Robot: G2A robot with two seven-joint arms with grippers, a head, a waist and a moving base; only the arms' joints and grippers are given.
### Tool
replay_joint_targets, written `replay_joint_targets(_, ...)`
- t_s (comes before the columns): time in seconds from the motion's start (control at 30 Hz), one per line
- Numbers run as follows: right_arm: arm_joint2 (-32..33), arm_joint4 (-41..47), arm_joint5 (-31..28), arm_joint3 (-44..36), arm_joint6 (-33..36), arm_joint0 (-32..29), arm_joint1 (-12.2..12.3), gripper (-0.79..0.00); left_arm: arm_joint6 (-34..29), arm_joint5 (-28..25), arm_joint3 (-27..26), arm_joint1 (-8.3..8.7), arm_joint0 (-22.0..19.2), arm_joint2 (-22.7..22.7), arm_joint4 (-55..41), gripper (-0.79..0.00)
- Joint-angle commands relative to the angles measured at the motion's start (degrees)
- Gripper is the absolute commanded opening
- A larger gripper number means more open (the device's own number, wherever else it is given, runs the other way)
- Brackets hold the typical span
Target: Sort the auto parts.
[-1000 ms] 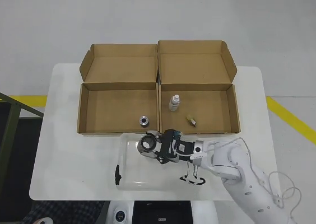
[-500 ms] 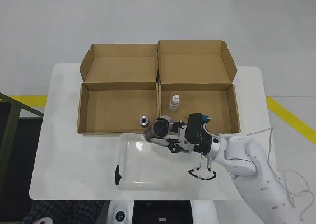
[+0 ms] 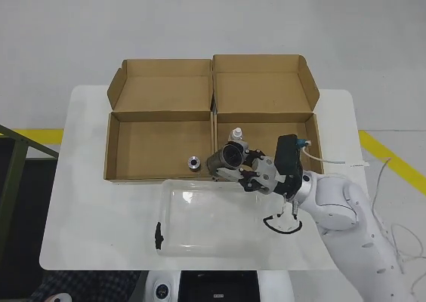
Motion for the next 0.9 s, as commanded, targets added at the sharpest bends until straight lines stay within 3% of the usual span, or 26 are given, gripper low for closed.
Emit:
replay_joint_targets(0.0, -0.05, 0.76, 0.02, 0.46, -0.11, 0.18, 0.02, -0.785, 0.0, 0.0, 0.0, 0.0, 0.0, 0.0, 0.0, 0.0)
replay_joint_targets(0.4, -0.36, 2.26, 0.7, 2.28, -0.3, 1.43, 0.11, -0.785, 0.0, 0.0, 0.0, 0.0, 0.0, 0.0, 0.0, 0.0)
replay_joint_targets(0.87, -6.26, -11.58, 9.23, 5.25, -3.35, 5.07, -1.02, -0.785, 0.0, 0.0, 0.0, 0.0, 0.0, 0.0, 0.0, 0.0)
